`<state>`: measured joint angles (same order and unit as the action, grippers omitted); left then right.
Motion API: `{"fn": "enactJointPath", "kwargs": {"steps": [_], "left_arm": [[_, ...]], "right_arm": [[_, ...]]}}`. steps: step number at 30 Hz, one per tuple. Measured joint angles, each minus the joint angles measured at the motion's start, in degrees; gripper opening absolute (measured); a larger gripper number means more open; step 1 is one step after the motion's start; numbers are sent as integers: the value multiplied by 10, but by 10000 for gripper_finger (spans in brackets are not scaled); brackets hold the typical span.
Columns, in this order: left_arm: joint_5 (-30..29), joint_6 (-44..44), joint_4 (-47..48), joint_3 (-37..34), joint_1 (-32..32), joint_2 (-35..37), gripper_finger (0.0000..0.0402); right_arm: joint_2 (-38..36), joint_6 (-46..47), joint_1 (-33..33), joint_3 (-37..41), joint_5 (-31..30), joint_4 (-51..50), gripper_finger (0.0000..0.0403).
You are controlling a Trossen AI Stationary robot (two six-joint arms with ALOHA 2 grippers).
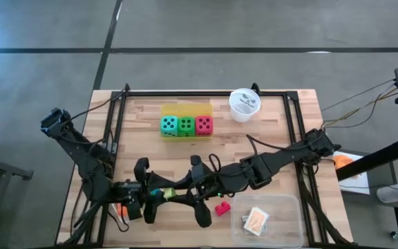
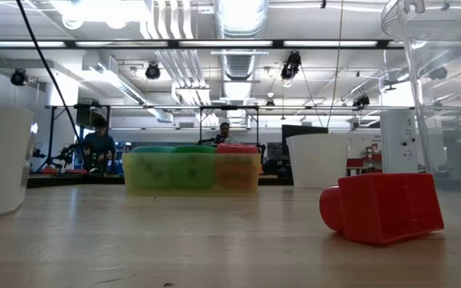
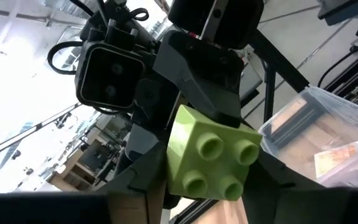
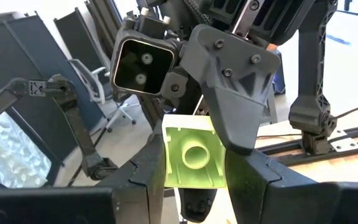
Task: Pick & Place Toys
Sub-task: Put the light green game piece into the white bin
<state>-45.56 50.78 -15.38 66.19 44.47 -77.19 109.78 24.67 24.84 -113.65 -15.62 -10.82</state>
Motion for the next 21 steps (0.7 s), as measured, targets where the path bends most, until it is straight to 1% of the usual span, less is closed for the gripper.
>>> {"fn": "enactJointPath", "kwargs": {"steps": [6, 9, 11, 13, 15, 16, 21], "left_arm": [[2, -4, 0, 0, 0, 0, 146], [1, -11, 0, 0, 0, 0, 146], [0, -15, -1, 0, 0, 0, 146], [0, -16, -2, 0, 0, 0, 146], [2, -15, 1, 0, 0, 0, 149], [2, -15, 1, 0, 0, 0, 159], [4, -24, -2, 0, 0, 0, 236]], "right_arm": [[0, -1, 0, 1, -1, -1, 122], [0, 8, 0, 1, -5, -3, 143], [0, 10, 0, 1, -6, -4, 150], [0, 10, 0, 2, -6, -4, 144], [0, 11, 0, 2, -6, -4, 127], [0, 11, 0, 2, -6, -4, 120], [0, 4, -1, 3, -12, -12, 120]]}}
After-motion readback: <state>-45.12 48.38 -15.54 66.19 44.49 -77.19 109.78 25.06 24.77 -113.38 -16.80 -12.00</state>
